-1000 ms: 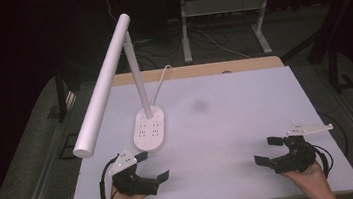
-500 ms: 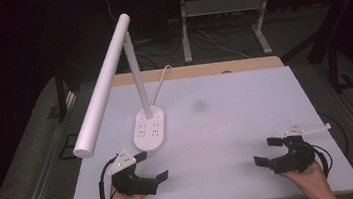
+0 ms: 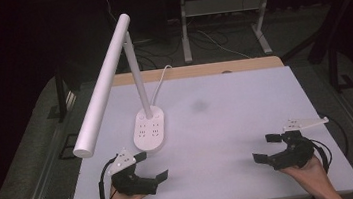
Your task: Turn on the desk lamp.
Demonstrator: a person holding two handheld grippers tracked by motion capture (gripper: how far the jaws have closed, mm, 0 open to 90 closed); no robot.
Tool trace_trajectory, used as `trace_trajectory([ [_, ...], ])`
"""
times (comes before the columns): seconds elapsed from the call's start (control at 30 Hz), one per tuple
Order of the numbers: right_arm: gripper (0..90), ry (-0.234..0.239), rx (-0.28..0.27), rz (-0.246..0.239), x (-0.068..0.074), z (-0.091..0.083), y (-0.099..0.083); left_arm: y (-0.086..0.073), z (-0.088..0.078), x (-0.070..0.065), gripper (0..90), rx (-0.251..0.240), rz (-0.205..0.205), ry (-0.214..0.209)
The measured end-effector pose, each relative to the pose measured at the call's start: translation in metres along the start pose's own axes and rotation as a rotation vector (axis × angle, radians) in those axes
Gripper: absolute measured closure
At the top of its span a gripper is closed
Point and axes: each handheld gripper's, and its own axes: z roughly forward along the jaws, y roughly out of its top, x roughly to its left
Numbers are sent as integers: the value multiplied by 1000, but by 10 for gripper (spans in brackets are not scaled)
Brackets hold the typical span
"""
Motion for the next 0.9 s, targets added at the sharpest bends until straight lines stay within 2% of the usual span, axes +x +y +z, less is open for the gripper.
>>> trace_trajectory([
  [0.23,4,4,19,-17,4,2,11,0,0,0,0,0,1,0],
  [0.37,4,3,39,-59,6,4,22,0,0,0,0,3,7,-2],
  [0.63,4,15,44,-92,10,6,41,1,-1,1,0,-3,-3,5],
  [0.9,4,24,72,-120,13,18,58,0,0,1,0,2,3,3],
])
